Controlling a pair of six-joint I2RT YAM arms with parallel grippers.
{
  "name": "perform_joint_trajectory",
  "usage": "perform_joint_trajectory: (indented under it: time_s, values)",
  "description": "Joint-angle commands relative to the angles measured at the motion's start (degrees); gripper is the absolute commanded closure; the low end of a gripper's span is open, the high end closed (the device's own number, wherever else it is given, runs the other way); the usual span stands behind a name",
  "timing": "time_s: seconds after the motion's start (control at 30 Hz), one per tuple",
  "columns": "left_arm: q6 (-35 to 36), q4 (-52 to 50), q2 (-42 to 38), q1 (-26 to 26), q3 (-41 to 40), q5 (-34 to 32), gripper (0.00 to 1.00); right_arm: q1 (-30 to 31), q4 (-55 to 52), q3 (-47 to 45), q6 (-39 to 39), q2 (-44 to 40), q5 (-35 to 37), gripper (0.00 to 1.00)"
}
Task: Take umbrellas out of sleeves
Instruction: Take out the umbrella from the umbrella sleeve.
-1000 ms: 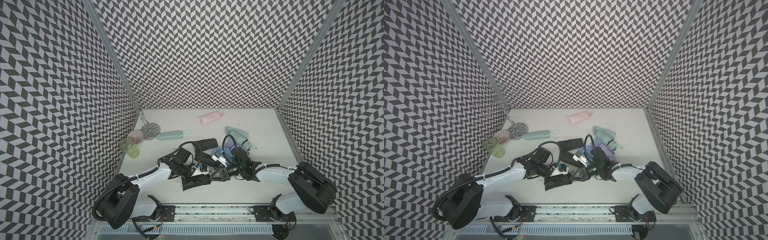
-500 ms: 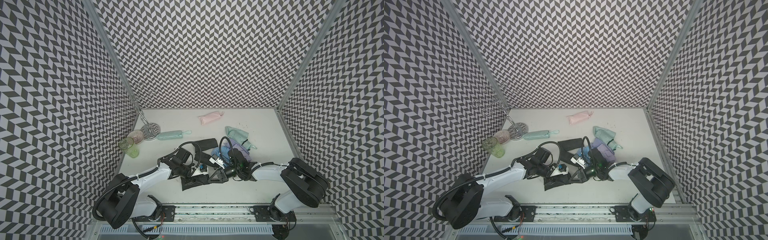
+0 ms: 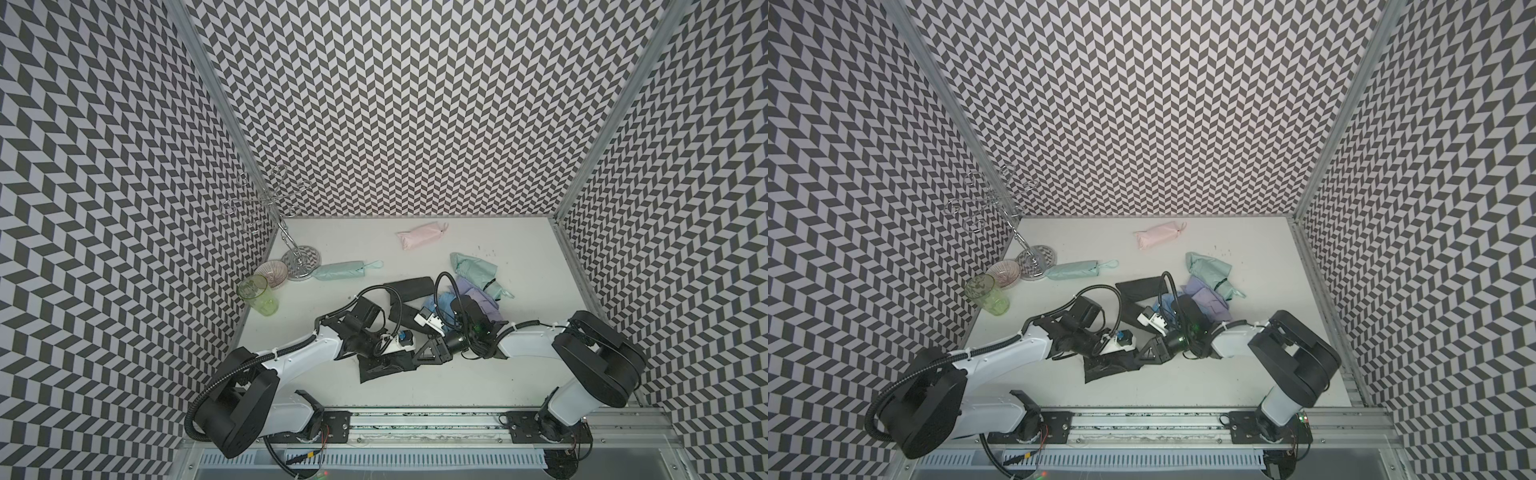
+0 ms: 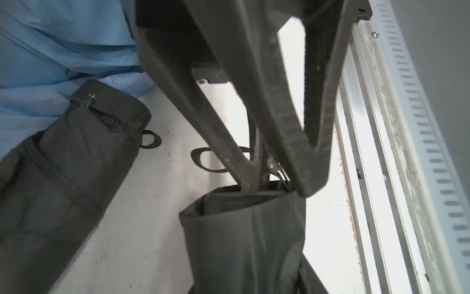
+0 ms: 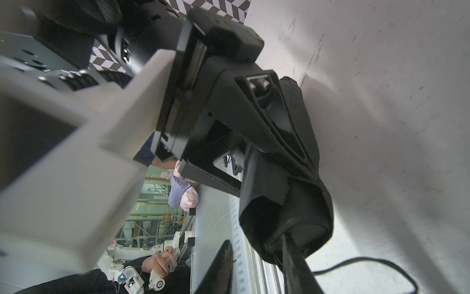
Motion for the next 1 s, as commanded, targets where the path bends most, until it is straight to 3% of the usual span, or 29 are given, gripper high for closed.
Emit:
perform_joint_trajectory:
  time_s: [0.0, 0.7, 0.97]
  values:
    - [0.67, 3.07, -2.29, -1.2, 0.21, 5.0, 1.0, 1.36, 6.16, 1.37, -0.74, 1.49, 1.12, 0.68]
    - [0.9, 2.12, -4.03, -1.1, 0.23, 6.14, 1.0, 0.67, 7.96, 0.65, -1.02, 2.23, 4.09, 0.68]
    - [0.59, 2.24, -4.85, -1.03, -0.19, 6.33, 1.0, 0.66, 8.39, -0.76, -1.12, 2.44, 5.12, 0.63]
